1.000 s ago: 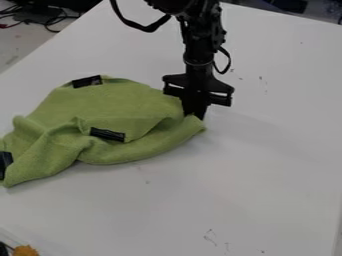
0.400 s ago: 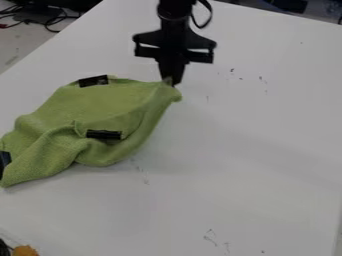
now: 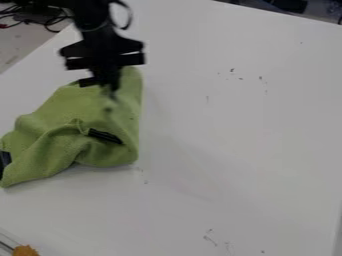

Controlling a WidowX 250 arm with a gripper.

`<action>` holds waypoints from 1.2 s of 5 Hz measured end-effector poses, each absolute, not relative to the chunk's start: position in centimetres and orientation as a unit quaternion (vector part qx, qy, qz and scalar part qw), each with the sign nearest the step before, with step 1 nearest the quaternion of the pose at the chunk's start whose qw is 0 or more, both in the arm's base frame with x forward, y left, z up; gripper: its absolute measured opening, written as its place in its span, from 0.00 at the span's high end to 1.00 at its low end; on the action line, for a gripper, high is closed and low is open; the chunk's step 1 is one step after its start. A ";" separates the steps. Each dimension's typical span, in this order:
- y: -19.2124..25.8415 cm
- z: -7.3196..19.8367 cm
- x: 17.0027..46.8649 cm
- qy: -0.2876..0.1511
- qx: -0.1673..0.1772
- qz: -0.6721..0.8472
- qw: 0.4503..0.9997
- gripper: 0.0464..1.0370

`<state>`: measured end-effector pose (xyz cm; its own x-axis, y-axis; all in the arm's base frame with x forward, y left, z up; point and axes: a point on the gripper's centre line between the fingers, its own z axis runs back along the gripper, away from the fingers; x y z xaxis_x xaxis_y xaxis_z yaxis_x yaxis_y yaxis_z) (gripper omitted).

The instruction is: Fold the cloth from right to left

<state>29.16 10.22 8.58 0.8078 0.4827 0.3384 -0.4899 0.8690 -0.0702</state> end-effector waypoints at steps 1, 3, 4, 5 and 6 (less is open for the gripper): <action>15.0 7.2 25.0 -0.193 -0.005 0.321 0.927 0.97; 18.7 3.1 20.4 -0.191 -0.041 0.368 0.909 0.75; 19.2 1.0 20.8 -0.169 -0.066 0.368 0.912 0.46; 19.4 1.1 21.8 -0.153 -0.053 0.342 0.926 0.18; 19.5 1.6 22.3 -0.127 -0.023 0.323 0.938 0.03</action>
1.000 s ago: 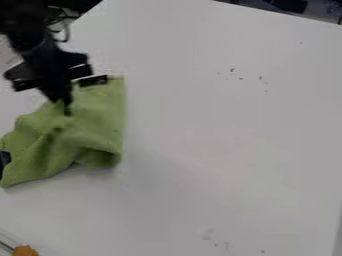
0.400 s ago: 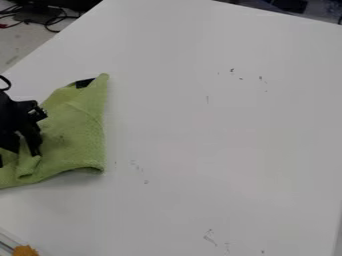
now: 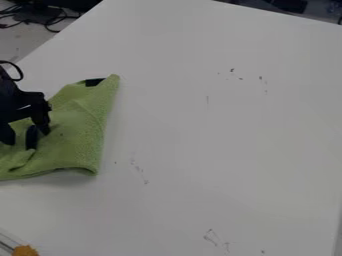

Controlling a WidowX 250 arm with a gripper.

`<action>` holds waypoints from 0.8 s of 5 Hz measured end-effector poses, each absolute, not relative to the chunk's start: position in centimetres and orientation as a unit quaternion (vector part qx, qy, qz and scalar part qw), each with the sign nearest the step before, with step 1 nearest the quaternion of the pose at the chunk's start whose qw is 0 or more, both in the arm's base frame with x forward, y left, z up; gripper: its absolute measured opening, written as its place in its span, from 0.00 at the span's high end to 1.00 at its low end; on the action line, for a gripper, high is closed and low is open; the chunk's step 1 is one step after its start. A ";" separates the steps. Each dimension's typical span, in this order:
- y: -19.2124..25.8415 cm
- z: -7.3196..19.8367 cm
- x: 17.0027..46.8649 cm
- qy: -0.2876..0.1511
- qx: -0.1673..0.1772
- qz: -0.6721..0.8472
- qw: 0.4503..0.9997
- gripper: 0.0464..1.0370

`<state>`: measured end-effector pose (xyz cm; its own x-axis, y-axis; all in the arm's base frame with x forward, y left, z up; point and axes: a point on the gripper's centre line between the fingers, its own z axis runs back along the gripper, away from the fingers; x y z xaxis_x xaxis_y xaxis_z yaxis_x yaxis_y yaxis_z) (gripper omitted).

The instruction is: Fold the cloth from right to left

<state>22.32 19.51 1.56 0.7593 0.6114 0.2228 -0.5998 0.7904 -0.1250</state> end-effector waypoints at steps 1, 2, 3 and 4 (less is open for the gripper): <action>19.7 2.8 23.5 -0.108 0.004 0.287 0.952 0.04; 19.1 4.8 25.5 -0.106 0.031 0.237 0.965 0.04; 18.4 6.0 27.0 -0.113 0.037 0.165 0.979 0.04; 17.8 7.0 28.3 -0.122 0.033 0.095 0.987 0.04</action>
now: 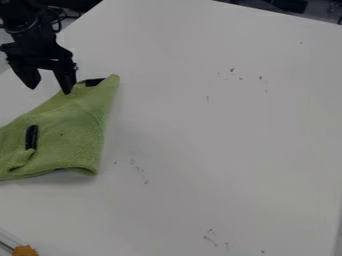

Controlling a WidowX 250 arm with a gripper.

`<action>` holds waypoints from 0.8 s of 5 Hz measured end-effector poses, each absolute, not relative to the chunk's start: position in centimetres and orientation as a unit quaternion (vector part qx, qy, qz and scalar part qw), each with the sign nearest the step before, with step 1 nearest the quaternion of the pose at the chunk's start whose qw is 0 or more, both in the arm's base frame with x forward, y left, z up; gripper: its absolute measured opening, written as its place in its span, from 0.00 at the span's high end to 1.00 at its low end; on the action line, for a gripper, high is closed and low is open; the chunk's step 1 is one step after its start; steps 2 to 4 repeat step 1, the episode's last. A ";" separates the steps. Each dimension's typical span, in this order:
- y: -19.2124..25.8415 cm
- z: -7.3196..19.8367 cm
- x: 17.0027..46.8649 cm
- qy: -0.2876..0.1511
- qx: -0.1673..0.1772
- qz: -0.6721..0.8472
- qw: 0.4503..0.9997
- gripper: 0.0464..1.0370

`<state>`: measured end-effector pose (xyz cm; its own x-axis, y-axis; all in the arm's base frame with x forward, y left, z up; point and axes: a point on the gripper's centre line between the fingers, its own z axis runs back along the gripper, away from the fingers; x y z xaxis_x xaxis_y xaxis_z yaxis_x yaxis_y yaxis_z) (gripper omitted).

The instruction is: Fold the cloth from right to left

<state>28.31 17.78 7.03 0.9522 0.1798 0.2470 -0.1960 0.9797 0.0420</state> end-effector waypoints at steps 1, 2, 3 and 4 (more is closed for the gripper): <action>17.3 6.8 29.1 -0.103 0.034 0.075 0.991 0.04; 17.3 6.8 29.1 -0.103 0.034 0.075 0.991 0.04; 17.3 6.8 29.1 -0.103 0.034 0.075 0.991 0.04; 17.3 6.8 29.1 -0.103 0.034 0.075 0.991 0.04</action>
